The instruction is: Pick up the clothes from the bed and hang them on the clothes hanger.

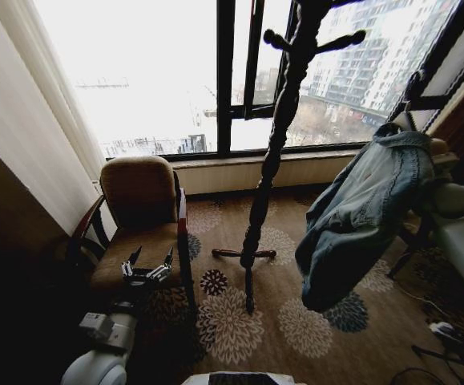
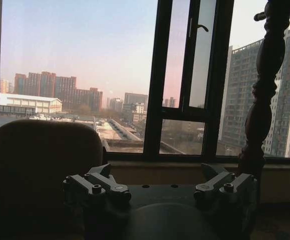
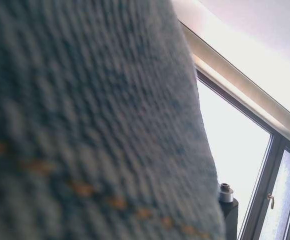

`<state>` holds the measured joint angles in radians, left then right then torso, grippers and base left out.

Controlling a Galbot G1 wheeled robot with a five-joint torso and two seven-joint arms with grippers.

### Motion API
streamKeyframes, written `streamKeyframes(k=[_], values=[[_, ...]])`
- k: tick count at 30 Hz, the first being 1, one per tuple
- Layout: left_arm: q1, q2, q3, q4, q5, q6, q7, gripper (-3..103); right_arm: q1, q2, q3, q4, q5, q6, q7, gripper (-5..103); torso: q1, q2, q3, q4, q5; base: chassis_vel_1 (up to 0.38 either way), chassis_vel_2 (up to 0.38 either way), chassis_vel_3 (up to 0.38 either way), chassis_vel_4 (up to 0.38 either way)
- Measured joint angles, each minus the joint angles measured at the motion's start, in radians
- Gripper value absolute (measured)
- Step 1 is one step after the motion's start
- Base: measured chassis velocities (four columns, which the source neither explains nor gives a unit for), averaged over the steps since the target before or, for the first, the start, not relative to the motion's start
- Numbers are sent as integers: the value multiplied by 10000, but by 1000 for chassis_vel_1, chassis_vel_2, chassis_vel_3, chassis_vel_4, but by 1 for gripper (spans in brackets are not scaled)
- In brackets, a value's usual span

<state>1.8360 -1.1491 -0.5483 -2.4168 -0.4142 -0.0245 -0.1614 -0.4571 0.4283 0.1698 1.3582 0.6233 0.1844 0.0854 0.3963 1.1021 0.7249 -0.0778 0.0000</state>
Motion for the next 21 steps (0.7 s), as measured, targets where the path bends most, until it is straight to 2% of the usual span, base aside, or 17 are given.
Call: streamKeyframes(k=[9,12,13,16,21], values=[[-81,31,-97,41,-88,-26,15,100,968,-146,-745,-521,-12,156,-358,14,-2,2,-1,-5,0,0,0,0,0],[-233,63,-6,78,-125,23,-37,100,2522,-63,-2074,-1241,47,335,-556,14,-3,3,-3,-4,-7,0,0,0,0],[-233,63,-6,78,-125,23,-37,100,2522,-63,-2074,-1241,47,335,-556,14,-3,3,-3,-4,-7,0,0,0,0],[-130,42,27,86,-68,31,-40,100,3895,480,-3522,-2392,108,513,-792,14,-3,2,-1,-1,3,0,0,0,0],[-17,27,-108,73,-64,23,-36,100,4666,998,-4252,-3123,84,653,-970,14,0,1,1,2,2,0,0,0,0]])
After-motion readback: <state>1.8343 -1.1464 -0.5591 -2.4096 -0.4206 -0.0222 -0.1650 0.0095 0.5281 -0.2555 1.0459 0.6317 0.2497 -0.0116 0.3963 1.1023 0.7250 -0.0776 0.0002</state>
